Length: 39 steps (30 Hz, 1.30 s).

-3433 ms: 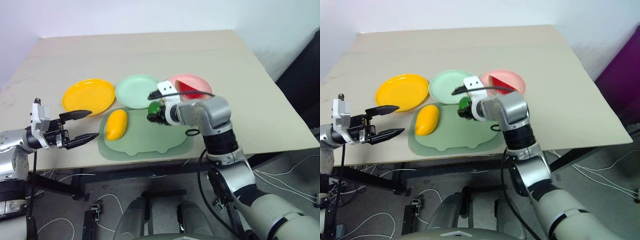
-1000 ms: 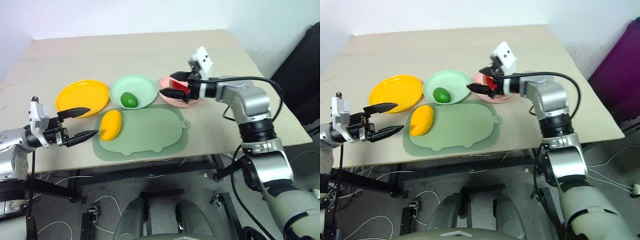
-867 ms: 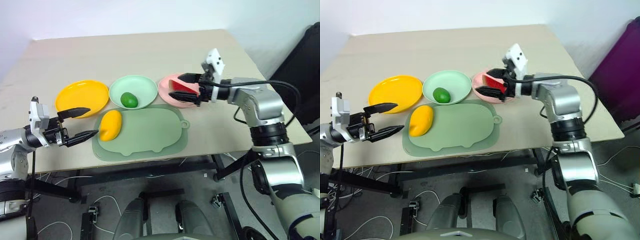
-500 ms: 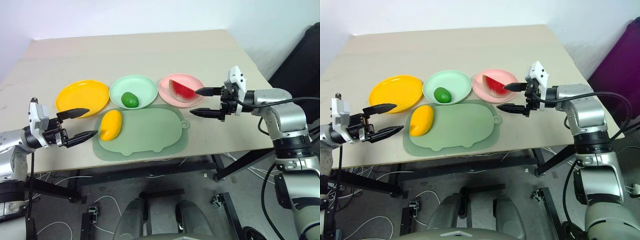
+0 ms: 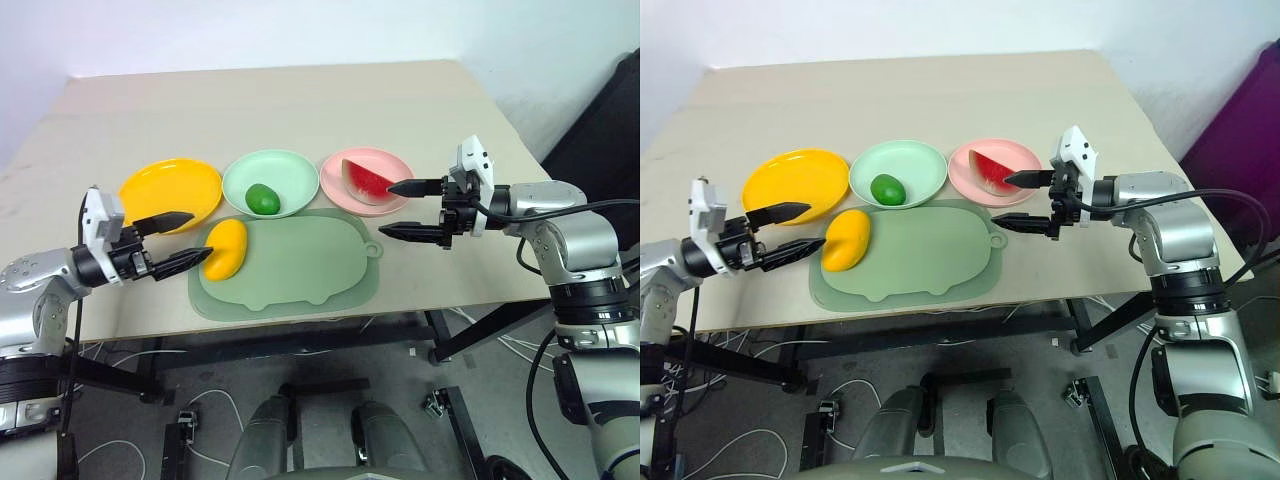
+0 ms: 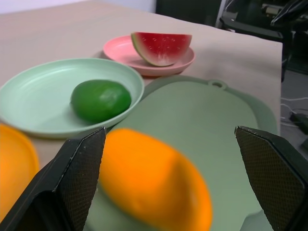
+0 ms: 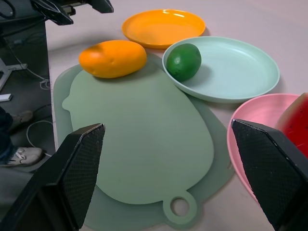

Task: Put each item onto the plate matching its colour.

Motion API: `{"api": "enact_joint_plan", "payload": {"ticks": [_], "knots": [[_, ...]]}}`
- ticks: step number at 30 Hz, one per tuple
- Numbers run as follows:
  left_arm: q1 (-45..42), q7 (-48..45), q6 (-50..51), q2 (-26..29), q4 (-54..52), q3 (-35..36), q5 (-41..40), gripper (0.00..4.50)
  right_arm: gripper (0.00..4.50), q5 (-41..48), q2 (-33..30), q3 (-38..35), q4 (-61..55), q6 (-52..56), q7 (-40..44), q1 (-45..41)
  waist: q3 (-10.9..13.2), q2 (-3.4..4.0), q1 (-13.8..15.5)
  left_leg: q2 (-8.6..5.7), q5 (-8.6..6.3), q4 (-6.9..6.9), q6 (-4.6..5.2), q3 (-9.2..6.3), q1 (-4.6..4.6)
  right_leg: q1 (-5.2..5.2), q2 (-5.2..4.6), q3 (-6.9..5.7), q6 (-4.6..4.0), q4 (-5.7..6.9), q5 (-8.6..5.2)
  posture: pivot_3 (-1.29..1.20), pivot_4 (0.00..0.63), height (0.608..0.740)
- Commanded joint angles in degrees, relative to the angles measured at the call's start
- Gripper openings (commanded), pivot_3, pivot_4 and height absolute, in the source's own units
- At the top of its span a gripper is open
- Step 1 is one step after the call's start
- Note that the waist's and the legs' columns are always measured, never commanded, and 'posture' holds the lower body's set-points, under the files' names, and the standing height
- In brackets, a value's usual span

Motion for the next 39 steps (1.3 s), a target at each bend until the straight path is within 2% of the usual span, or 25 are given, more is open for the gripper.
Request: {"api": "enact_joint_plan", "payload": {"ticks": [1,10,21,30,39], "knots": [[0.2,4.0,6.5,0.7,-7.1,0.3,-2.6,4.50,4.47,1.3,-0.3,-1.5,-2.7,0.2,-0.8,-0.1,0.0,0.00,0.2,0.00,0.00,0.00,0.00,0.00,0.00,0.00,0.00,-0.01,0.00,0.00,0.00,0.00,0.150,0.737],[-1.7,25.7,24.1,-1.6,-21.5,-2.9,-1.0,4.50,4.47,2.1,0.6,-1.1,-3.7,0.9,-2.6,1.0,0.0,-0.01,0.5,0.00,0.01,0.08,0.02,0.00,0.01,0.10,0.01,-0.06,0.02,0.00,0.01,0.00,0.150,0.737],[-9.6,48.5,46.8,-10.5,-25.6,-4.0,-0.1,4.50,4.47,2.8,0.8,-1.0,-5.4,2.7,-4.2,2.1,0.0,-0.06,1.3,0.06,0.09,0.45,0.17,-0.03,0.05,0.37,0.17,-0.16,0.25,0.01,0.12,0.00,0.150,0.737],[-12.3,54.2,52.5,-13.2,-25.6,-6.6,2.5,4.50,4.47,2.9,0.9,-1.2,-6.5,3.8,-5.7,2.9,0.0,-0.08,2.0,0.12,-0.02,0.83,0.16,-0.03,0.02,0.51,0.23,-0.14,0.23,0.01,0.13,0.00,0.150,0.737],[-12.9,54.8,50.2,-15.1,-21.6,-10.0,6.0,4.50,4.47,3.8,1.1,-1.1,-8.2,4.8,-7.0,3.7,0.0,-0.09,2.0,0.12,-0.03,0.82,0.16,-0.03,0.01,0.48,0.20,-0.12,0.21,0.01,0.14,0.00,0.150,0.737]]}}
